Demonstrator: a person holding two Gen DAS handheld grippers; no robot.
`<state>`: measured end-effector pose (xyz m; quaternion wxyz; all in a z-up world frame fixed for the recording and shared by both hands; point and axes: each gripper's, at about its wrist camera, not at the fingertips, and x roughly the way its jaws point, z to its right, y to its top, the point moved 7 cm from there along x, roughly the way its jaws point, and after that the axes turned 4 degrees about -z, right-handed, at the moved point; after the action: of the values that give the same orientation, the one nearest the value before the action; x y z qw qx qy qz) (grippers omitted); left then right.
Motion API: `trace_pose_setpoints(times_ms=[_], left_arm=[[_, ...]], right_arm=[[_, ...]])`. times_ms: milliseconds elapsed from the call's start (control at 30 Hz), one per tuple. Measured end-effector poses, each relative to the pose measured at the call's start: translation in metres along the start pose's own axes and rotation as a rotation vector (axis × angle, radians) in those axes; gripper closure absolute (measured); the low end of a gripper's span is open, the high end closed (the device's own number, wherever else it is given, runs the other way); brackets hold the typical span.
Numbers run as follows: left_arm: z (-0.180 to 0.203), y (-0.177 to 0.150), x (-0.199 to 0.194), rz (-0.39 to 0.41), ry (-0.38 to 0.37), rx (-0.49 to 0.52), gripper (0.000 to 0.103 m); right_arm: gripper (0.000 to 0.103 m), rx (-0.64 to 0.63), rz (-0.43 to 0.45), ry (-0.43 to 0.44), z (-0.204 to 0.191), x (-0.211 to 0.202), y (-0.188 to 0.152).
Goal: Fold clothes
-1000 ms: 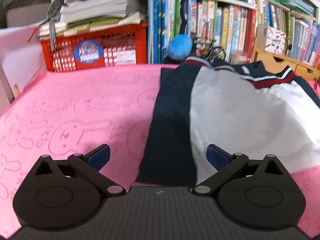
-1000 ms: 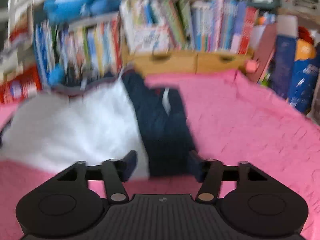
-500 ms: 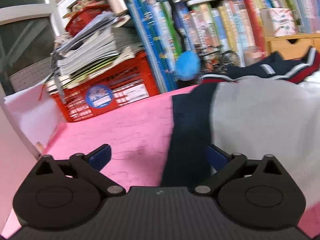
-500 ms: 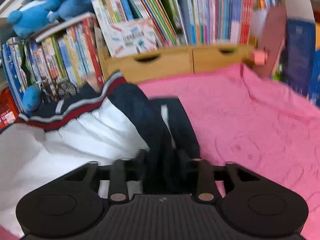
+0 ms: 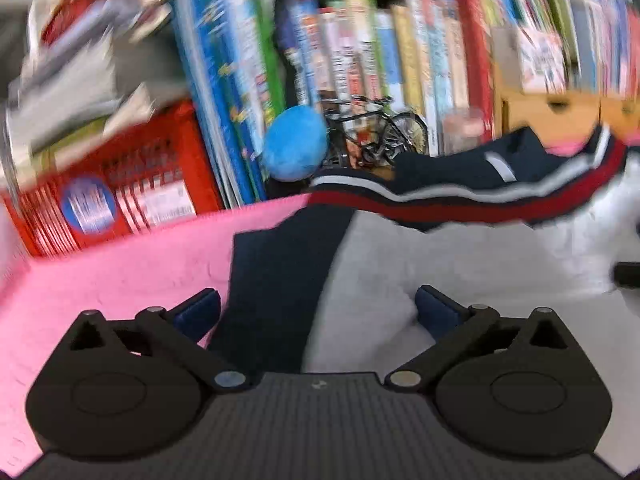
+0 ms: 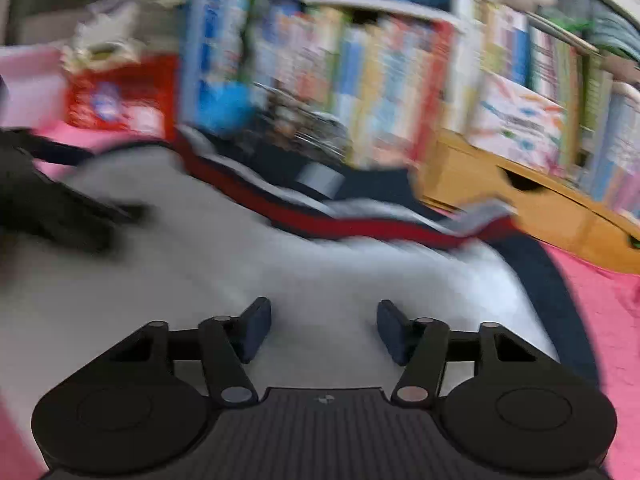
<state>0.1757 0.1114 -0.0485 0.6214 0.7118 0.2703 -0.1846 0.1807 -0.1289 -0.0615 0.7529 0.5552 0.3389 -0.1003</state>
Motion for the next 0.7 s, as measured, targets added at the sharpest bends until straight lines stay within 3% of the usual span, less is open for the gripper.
trace_pose_setpoints(times_ms=[33, 100, 133, 200, 233, 267, 300, 400, 500, 600, 700], left_arm=[[-0.004, -0.001, 0.000, 0.007, -0.002, 0.018, 0.000], [-0.008, -0.001, -0.005, 0.023, 0.042, 0.074, 0.000], [-0.009, -0.001, -0.009, 0.035, 0.086, 0.104, 0.000], [-0.012, 0.001, -0.023, 0.059, 0.153, 0.140, 0.000], [-0.016, 0.005, -0.030, 0.073, 0.158, 0.127, 0.000], [-0.019, 0.010, -0.039, 0.095, 0.153, 0.099, 0.000], [-0.019, 0.017, -0.047, 0.119, 0.136, 0.065, 0.000], [0.003, 0.037, -0.059, 0.184, 0.027, 0.022, 0.000], [0.035, 0.046, -0.043, 0.178, 0.047, 0.097, 0.000], [0.038, 0.038, -0.004, 0.107, 0.150, 0.155, 0.000], [0.011, 0.033, 0.026, 0.014, 0.100, 0.034, 0.000]], right_arm=[[0.045, 0.058, -0.005, -0.035, 0.025, 0.000, -0.007], [0.071, 0.132, -0.004, -0.109, 0.070, -0.003, -0.019], [0.071, 0.141, -0.009, -0.135, 0.082, -0.006, -0.023], [0.057, 0.162, -0.027, -0.241, 0.102, -0.017, -0.026], [0.038, 0.187, -0.027, -0.294, 0.109, -0.024, -0.026], [0.035, 0.215, -0.012, -0.331, 0.116, -0.031, -0.025], [0.036, 0.238, 0.025, -0.320, 0.119, -0.039, -0.022], [0.036, 0.289, 0.120, -0.123, 0.094, -0.045, 0.000], [0.038, 0.252, 0.099, 0.008, 0.049, -0.021, 0.020], [0.038, 0.208, 0.059, -0.020, 0.029, 0.011, 0.034], [0.035, 0.294, 0.024, -0.082, 0.057, 0.041, 0.025]])
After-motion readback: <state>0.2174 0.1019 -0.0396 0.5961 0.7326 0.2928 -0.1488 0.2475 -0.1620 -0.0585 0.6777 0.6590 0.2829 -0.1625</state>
